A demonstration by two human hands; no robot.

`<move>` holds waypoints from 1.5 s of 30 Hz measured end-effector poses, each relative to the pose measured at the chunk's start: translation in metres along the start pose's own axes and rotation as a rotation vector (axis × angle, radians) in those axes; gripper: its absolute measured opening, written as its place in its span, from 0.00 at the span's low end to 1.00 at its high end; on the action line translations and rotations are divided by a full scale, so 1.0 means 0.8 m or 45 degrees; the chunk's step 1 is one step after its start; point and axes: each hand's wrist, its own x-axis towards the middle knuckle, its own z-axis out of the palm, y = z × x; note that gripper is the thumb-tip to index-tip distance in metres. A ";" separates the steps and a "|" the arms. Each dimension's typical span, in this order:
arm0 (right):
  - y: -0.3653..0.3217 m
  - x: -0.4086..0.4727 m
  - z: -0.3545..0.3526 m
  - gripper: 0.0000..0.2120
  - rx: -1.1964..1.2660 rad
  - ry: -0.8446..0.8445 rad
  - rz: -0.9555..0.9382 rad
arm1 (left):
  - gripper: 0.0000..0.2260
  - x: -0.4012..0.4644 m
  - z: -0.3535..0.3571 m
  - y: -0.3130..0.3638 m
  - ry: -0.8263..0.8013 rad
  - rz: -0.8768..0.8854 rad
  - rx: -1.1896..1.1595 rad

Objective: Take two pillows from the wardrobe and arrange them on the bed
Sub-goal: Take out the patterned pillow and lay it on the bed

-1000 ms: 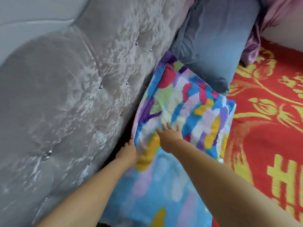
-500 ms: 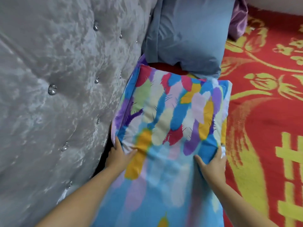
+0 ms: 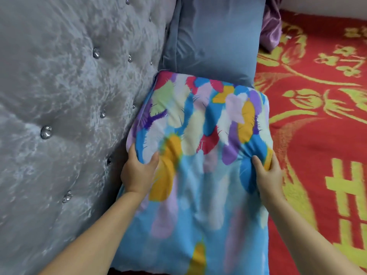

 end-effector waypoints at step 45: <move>-0.278 -0.088 -0.087 0.21 -1.174 -0.435 -0.595 | 0.16 -0.091 -0.134 0.246 -0.353 0.646 0.443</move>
